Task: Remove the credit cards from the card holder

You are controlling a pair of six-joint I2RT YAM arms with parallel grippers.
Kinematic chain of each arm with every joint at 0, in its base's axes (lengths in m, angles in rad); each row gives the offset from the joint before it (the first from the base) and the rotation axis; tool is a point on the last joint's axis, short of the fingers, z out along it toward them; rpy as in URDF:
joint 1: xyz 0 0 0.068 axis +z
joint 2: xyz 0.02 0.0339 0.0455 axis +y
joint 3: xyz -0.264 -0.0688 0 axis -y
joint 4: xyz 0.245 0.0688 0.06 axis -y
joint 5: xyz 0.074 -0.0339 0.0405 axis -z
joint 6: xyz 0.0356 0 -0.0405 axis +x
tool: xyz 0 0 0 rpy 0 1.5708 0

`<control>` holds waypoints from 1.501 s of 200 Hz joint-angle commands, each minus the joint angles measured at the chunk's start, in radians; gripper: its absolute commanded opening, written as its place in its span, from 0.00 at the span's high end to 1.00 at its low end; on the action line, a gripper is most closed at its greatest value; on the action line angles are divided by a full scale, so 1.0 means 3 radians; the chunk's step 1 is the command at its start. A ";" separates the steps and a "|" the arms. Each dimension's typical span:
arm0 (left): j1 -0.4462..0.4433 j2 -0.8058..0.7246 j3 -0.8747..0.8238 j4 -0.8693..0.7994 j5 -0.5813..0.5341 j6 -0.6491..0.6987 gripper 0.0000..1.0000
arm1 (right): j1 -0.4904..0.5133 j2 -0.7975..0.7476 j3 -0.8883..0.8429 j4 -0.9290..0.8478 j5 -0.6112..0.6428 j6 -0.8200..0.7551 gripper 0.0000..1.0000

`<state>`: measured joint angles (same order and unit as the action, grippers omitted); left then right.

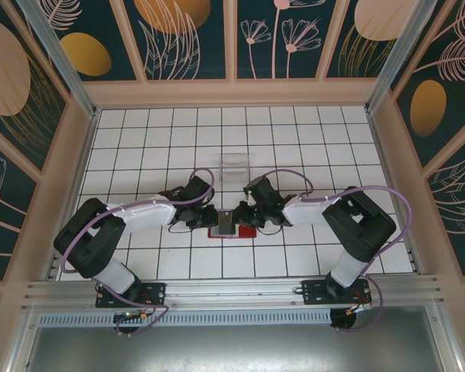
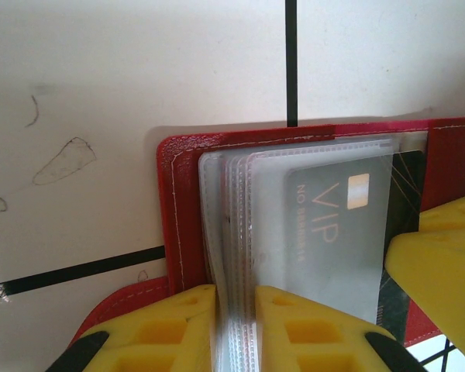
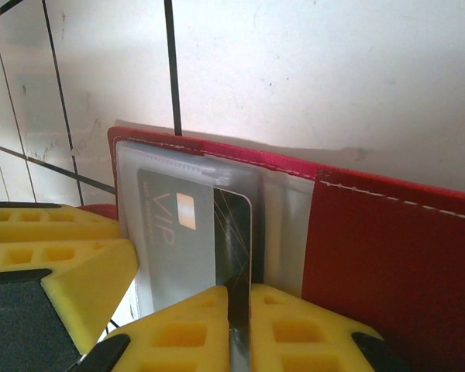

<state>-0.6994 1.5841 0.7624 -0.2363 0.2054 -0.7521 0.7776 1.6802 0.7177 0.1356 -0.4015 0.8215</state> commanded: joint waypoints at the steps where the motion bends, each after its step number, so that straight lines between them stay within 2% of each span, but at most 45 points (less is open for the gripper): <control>1: 0.0004 0.0135 -0.0092 -0.0285 -0.0221 0.0062 0.80 | -0.0015 -0.0072 -0.0100 -0.0070 0.0047 0.0012 0.90; 110: 0.0004 0.0120 -0.0077 -0.0306 -0.0240 0.0072 0.79 | -0.0154 -0.0468 -0.0269 -0.0330 0.0195 -0.0074 0.93; 199: 0.0004 0.0056 -0.0033 -0.0321 -0.0235 0.0081 0.75 | -0.0302 -0.0785 -0.0056 -0.0766 0.0320 -0.0425 0.97; 251: 0.0003 -0.0033 0.0018 -0.0381 -0.0261 0.0078 0.70 | -0.0544 -0.0858 0.0296 -0.1206 0.0305 -0.1306 0.97; 300: 0.0004 -0.0166 0.0126 -0.0490 -0.0331 0.0093 0.67 | -0.0748 -0.0765 0.0945 -0.1887 0.0397 -0.2880 0.94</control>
<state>-0.6994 1.5669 0.7780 -0.3046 0.1513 -0.7410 0.5755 1.4490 0.8989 -0.2871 -0.3134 0.2745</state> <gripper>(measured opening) 0.330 0.056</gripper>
